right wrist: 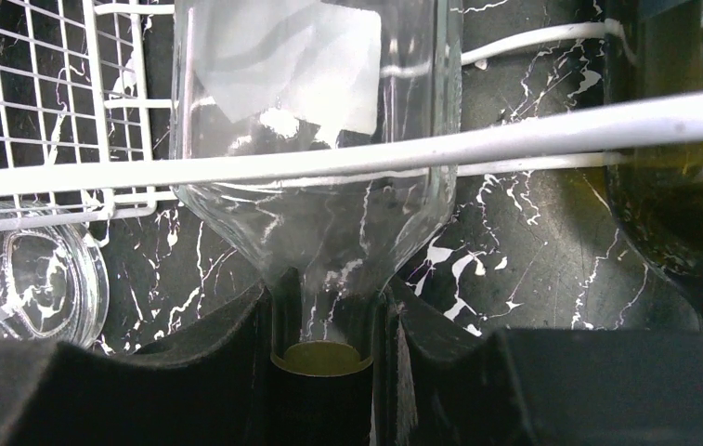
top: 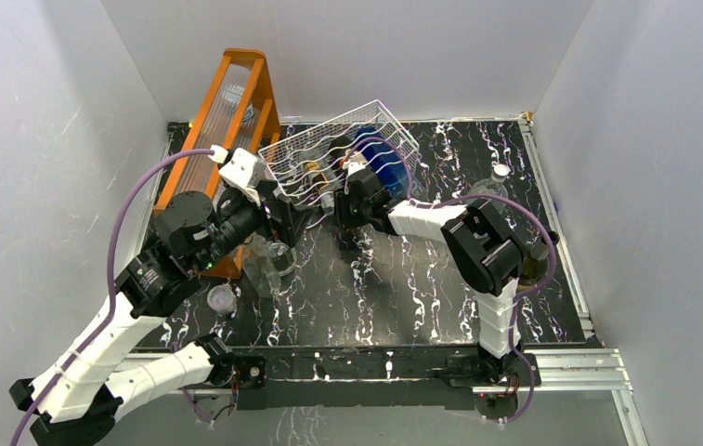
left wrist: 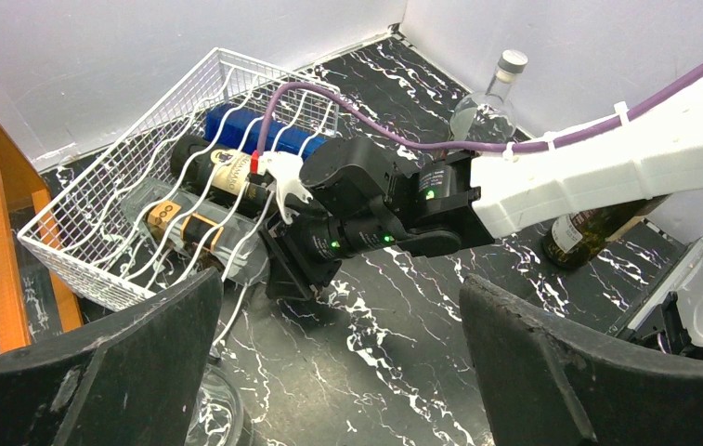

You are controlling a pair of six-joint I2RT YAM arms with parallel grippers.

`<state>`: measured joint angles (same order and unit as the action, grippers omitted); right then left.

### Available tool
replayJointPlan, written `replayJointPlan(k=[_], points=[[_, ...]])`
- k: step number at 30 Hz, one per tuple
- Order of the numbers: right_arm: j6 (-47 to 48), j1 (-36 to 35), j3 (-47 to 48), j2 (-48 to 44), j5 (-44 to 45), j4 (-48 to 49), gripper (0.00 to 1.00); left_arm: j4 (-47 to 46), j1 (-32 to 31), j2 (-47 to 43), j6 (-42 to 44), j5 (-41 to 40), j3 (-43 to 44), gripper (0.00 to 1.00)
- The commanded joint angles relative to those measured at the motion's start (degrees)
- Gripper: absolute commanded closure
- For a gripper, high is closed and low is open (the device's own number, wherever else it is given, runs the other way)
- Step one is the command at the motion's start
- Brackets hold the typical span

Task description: Put the wine bottle on the wine rack

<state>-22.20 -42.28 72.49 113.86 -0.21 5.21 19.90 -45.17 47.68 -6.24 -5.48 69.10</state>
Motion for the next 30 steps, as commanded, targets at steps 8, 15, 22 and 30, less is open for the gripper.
replayJointPlan(k=[8, 15, 22, 30], points=[[0.2, 0.1, 3.8, -2.1, 4.2, 3.3, 0.32, 1.2, -0.1, -0.4, -0.8, -0.5, 1.3, 0.02], [-0.2, 0.2, -1.9, -10.3, 3.7, 2.8, 0.15, 4.1, -0.1, 0.6, -0.4, -4.3, 4.3, 0.02], [0.2, 0.3, -7.4, -24.0, 3.1, -1.5, 0.15, 4.8, -0.1, -0.1, 2.7, 1.0, 5.2, 0.02], [6.0, -0.5, -9.0, -31.8, -15.0, -5.1, 0.21, 2.9, -0.1, -0.8, 2.8, -1.9, 8.6, 0.02]])
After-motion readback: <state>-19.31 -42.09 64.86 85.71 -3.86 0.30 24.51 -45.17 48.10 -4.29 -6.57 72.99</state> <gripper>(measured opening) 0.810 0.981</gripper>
